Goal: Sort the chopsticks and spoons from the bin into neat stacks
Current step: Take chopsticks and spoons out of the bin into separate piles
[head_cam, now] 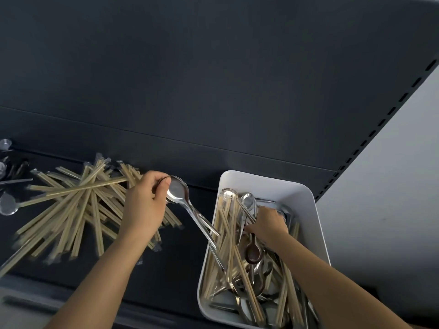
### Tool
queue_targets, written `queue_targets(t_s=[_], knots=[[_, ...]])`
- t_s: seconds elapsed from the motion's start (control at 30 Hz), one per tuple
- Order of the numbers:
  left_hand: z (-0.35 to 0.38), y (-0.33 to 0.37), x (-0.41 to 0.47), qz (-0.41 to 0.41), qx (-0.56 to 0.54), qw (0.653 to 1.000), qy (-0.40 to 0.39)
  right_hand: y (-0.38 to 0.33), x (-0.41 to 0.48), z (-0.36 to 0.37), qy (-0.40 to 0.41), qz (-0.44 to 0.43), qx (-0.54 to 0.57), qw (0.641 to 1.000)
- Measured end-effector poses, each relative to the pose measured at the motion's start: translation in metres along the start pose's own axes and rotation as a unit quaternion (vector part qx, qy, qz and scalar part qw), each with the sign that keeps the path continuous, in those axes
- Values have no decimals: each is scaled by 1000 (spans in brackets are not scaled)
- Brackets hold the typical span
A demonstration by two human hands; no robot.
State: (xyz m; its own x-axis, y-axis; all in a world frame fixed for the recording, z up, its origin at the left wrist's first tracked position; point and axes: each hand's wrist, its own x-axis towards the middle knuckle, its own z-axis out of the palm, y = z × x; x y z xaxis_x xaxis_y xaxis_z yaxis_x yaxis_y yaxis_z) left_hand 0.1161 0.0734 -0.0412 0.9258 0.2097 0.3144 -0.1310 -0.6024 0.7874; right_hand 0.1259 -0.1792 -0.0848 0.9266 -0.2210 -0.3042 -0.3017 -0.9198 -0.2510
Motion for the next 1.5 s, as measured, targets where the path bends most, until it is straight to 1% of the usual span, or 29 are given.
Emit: queue_targets(t_s=[0.13,0.3,0.4,0.5,0.57,0.7,0.8,0.9,1.03,1.23,1.37,1.5], knots=[[5,2,1,-2,-11,1000,-18,-1,-5,2,29,15,0,999],[9,-1,1,13,-20,999,-41,1,-13,7,26,-1,-34,999],[10,-2,0,19,-12,999,-49,4,-16,11,35,19,-11,999],[9,-2,-2,21,-16,998,-49,10,-18,9,26,33,56,998],[8,-2,-4,21,-19,998,-49,15,-21,4,22,34,121,992],[6,4,-10,19,-25,999,-43,24,-27,-4,76,40,240,967],[2,10,-16,16,-26,999,-26,25,-32,-12,122,35,304,944],[-3,16,-24,8,-29,1000,-3,22,-41,-23,145,3,343,928],[-13,24,-40,-19,-36,999,17,20,-48,-38,152,-54,345,925],[-40,26,-63,-85,-66,990,86,9,-54,-62,134,-133,418,889],[-63,17,-79,-130,-88,981,119,-11,-59,-73,120,-188,427,876],[-93,3,-88,-157,-101,969,161,-43,-66,-71,85,-236,439,863]])
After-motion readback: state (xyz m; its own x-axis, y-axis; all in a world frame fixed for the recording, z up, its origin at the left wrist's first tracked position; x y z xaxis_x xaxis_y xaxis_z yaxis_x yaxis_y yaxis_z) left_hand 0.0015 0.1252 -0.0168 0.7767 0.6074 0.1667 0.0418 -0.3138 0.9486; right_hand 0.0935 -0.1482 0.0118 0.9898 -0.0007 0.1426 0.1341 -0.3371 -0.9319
